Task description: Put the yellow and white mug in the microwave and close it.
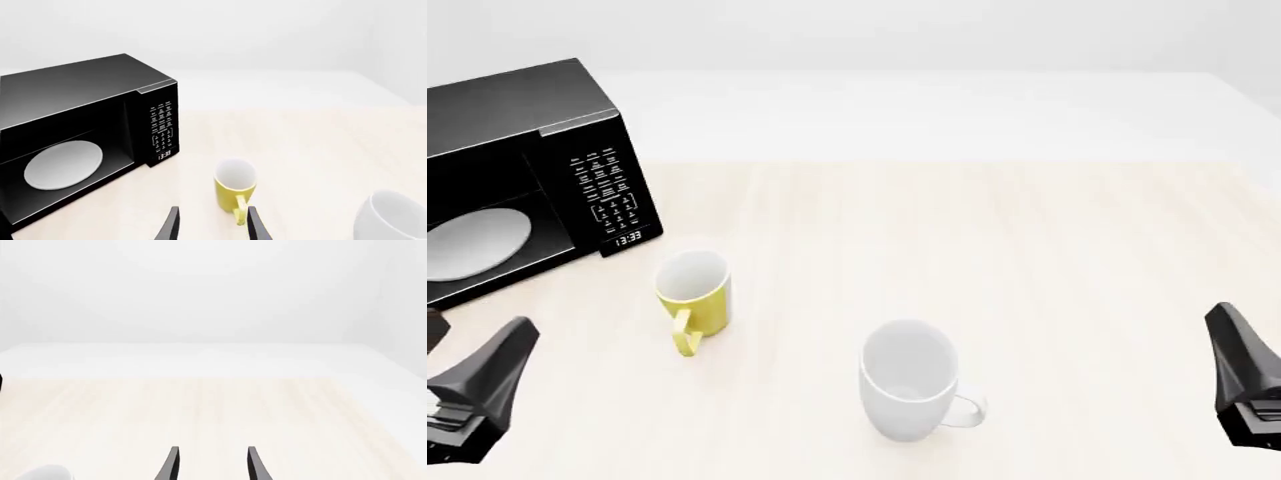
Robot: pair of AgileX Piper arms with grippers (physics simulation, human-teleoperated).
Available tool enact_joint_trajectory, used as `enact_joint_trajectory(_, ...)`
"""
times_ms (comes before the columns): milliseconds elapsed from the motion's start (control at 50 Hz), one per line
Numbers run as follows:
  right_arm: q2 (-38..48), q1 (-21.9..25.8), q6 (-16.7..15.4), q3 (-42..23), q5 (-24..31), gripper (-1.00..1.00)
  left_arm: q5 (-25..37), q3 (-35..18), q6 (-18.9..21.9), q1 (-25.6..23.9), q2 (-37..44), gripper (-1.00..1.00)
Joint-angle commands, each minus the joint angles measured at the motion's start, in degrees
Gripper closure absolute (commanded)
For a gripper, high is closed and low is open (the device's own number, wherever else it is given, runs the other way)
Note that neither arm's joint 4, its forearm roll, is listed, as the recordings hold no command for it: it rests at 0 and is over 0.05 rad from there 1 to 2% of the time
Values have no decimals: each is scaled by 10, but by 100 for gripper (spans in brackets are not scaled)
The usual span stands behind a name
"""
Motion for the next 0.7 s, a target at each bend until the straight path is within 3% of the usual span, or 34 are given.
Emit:
enact_joint_trajectory(20, 0, 0, 0, 0, 0, -100, 22, -10, -10, -27, 17, -100)
enact_joint_trajectory(240, 0, 0, 0, 0, 0, -100, -19, -10, -34, -61, 87, -100)
enact_joint_trajectory(500, 0, 0, 0, 0, 0, -100, -129, -14, -58, -87, 227, -100)
enact_joint_trajectory(560, 0, 0, 0, 0, 0, -100, -160, -11, -96, -93, 277, -100)
enact_joint_trajectory(700, 0, 0, 0, 0, 0, -100, -208, -13, -101, -97, 332, -100)
